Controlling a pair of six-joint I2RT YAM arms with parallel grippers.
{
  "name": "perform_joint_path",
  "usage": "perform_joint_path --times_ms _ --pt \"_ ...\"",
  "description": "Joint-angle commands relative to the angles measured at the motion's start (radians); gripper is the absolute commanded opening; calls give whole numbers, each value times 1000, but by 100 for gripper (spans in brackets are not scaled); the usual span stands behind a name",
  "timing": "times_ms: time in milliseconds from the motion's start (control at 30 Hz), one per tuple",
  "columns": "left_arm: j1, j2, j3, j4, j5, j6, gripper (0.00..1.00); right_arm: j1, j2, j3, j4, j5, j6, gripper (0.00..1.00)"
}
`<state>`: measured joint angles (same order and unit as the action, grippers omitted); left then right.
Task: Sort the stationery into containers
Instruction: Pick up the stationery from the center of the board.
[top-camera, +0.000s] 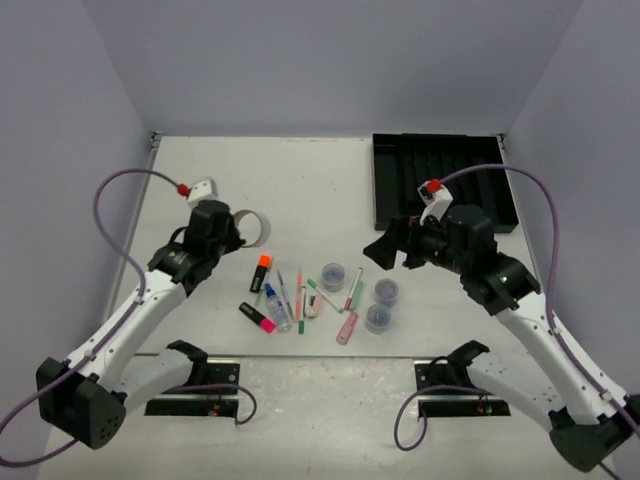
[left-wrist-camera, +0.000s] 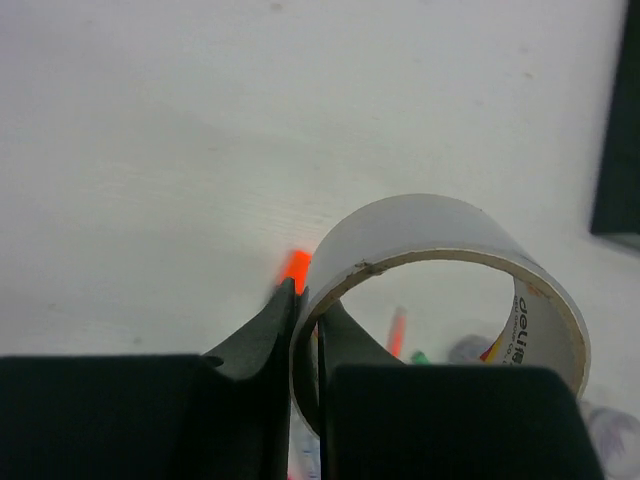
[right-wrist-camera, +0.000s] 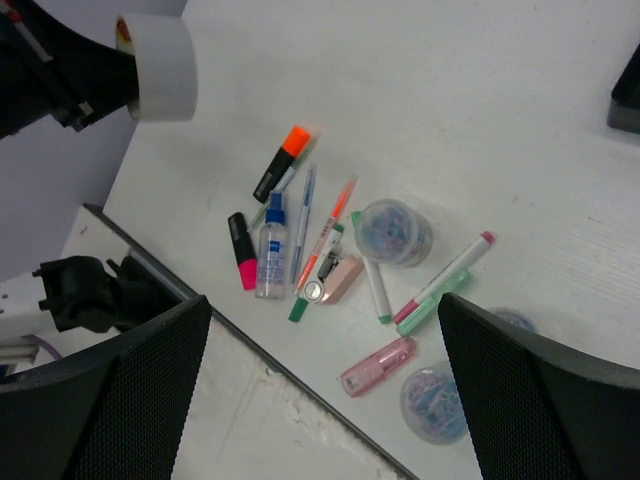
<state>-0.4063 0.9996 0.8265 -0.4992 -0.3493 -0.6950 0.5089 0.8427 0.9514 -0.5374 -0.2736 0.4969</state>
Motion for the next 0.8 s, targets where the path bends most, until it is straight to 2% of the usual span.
perform_joint_path --times_ms 0,67,167,267,500,767 --pt "-203 120 106 61 -5 78 0 160 99 113 30 248 24 99" --pt "-302 198 175 60 -44 84 0 215 173 140 56 333 50 99" --pt "-362 252 230 68 -56 90 0 273 249 164 76 405 66 96" --pt "-414 296 279 77 -62 101 0 289 312 191 62 461 75 83" --pt "-464 371 315 85 -77 116 0 300 344 169 104 449 96 71" --pt "-473 399 306 101 -76 124 0 306 370 165 122 453 96 65"
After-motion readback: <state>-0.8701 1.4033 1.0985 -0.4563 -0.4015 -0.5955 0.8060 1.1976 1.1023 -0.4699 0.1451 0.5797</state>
